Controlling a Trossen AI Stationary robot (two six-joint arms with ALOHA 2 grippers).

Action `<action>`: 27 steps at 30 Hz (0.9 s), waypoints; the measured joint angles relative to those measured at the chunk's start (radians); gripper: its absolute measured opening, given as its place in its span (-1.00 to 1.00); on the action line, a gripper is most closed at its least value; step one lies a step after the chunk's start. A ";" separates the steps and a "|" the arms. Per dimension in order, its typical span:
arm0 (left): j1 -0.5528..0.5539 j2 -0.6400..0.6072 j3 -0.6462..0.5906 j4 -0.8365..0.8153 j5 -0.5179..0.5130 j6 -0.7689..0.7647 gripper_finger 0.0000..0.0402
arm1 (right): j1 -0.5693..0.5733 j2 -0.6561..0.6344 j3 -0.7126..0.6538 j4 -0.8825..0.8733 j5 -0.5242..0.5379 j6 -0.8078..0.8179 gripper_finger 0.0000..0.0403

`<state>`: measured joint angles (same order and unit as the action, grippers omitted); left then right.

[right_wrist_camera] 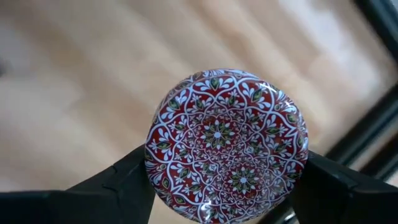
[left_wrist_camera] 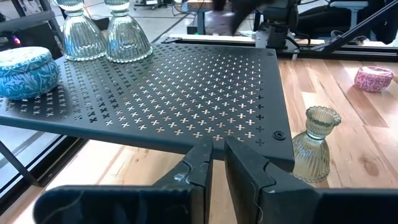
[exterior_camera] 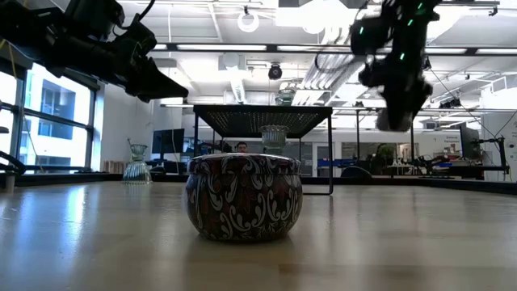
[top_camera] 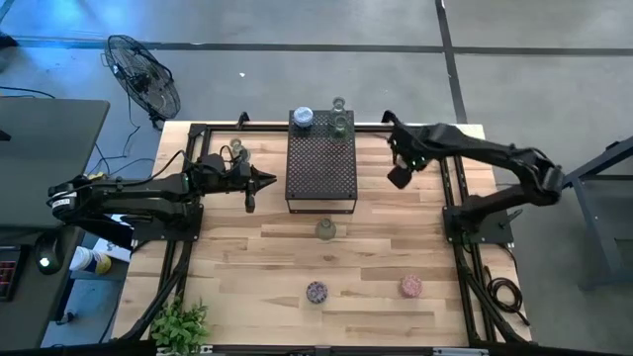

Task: Pick & Place candle stick holders
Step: Put the red scented candle on the shelf aligned with the other blue scented candle

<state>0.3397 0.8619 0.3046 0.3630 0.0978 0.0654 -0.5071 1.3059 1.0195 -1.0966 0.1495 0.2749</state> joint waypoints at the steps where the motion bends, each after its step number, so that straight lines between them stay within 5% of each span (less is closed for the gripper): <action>1: 0.000 0.000 0.000 0.000 0.000 0.000 -0.82 | 0.052 -0.019 0.000 -0.016 -0.004 0.035 0.39; 7: 0.000 0.000 0.000 0.000 -0.001 0.000 -0.82 | 0.360 -0.035 0.000 -0.001 -0.032 0.260 0.39; 14: 0.000 0.000 0.000 0.000 -0.002 0.000 -0.82 | 0.630 0.112 0.000 0.295 -0.098 0.326 0.39; 20: 0.000 0.000 0.000 0.000 -0.002 0.002 -0.82 | 0.723 0.301 0.002 0.480 -0.103 0.305 0.39; 27: 0.000 0.000 0.000 0.000 -0.002 0.006 -0.82 | 0.751 0.491 0.111 0.503 -0.092 0.218 0.39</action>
<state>0.3401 0.8619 0.3046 0.3634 0.0959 0.0711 0.2443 1.7965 1.1302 -0.5935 0.0579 0.4932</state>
